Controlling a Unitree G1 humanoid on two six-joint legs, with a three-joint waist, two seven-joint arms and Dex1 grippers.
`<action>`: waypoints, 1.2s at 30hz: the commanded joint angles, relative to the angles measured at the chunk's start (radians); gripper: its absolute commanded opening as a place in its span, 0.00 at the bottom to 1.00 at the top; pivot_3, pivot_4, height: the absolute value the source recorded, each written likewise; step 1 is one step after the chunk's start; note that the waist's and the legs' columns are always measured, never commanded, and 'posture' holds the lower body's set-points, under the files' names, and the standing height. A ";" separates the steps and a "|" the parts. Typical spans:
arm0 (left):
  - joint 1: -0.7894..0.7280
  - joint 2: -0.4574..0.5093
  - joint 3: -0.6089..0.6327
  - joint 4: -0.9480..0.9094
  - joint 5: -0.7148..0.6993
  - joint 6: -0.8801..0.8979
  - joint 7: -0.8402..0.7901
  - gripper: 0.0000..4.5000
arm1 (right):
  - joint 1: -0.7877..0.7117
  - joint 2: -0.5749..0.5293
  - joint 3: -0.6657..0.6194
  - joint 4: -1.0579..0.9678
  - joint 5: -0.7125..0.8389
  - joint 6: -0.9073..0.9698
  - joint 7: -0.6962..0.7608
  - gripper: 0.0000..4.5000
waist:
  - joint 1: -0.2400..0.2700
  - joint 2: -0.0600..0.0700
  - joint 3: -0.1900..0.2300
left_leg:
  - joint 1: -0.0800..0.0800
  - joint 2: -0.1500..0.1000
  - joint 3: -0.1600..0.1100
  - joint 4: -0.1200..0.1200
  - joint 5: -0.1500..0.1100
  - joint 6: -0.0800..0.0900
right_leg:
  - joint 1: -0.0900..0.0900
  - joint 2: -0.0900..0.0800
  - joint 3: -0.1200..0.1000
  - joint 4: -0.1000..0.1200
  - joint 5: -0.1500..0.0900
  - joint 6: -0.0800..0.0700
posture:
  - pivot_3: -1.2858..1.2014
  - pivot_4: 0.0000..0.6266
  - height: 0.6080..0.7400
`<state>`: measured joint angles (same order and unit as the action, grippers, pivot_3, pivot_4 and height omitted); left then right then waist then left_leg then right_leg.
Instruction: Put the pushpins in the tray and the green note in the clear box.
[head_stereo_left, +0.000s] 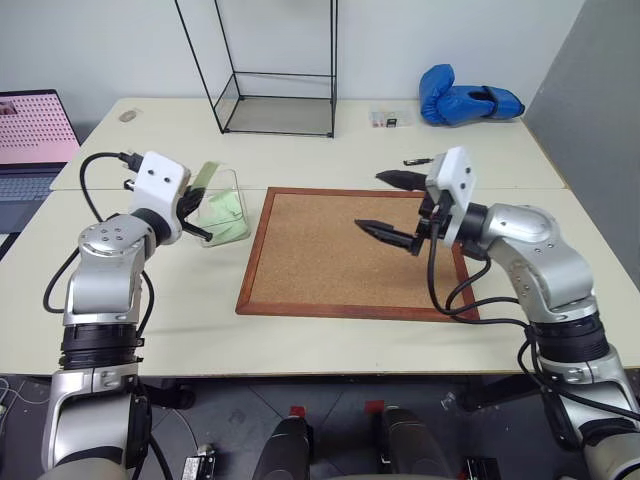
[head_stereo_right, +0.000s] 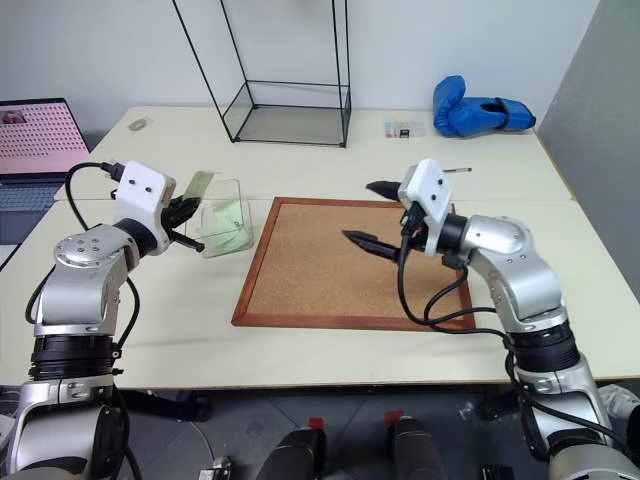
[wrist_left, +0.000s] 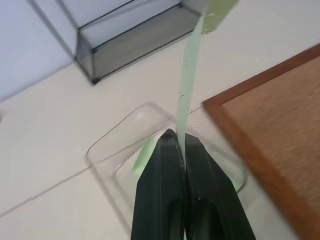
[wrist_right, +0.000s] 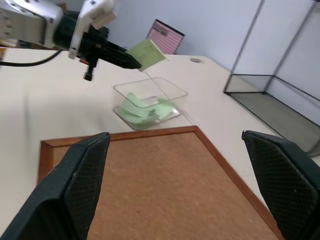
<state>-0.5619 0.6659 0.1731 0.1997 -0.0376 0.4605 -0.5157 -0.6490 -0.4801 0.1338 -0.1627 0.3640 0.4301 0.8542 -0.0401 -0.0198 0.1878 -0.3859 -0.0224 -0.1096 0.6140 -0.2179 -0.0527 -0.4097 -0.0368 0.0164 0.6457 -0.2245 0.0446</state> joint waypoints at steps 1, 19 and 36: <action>-0.037 0.016 0.018 0.077 0.009 -0.029 0.036 0.00 | -0.020 0.016 0.009 -0.055 0.001 0.008 -0.009 0.99 | 0.006 0.000 0.000 | 0.000 0.000 0.000 0.000 0.000 0.000 | 0.000 0.000 0.000 0.000 0.000 0.000 | 0.52 0.24 1.00; -0.111 -0.010 -0.012 0.190 -0.009 -0.056 0.032 0.48 | 0.003 0.049 0.046 -0.106 -0.010 0.037 -0.042 1.00 | 0.007 0.000 0.000 | 0.000 0.000 0.000 0.000 0.000 0.000 | -0.001 0.000 0.000 0.000 0.000 0.000 | 0.52 0.24 1.00; 0.156 -0.086 -0.087 -0.402 -0.123 -0.022 -0.053 0.67 | 0.295 0.055 -0.093 -0.207 -0.048 0.017 -0.230 1.00 | 0.011 -0.001 -0.001 | 0.000 0.000 0.001 -0.002 0.000 0.000 | 0.000 -0.003 0.001 -0.002 -0.001 -0.001 | 0.52 0.24 1.00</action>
<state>-0.4153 0.5870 0.0927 -0.1109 -0.1323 0.4163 -0.5637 -0.3657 -0.4306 0.0699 -0.3161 0.3251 0.4666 0.6641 -0.0290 -0.0204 0.1872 -0.3864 -0.0222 -0.1090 0.6119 -0.2182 -0.0532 -0.4096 -0.0400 0.0174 0.6447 -0.2253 0.0431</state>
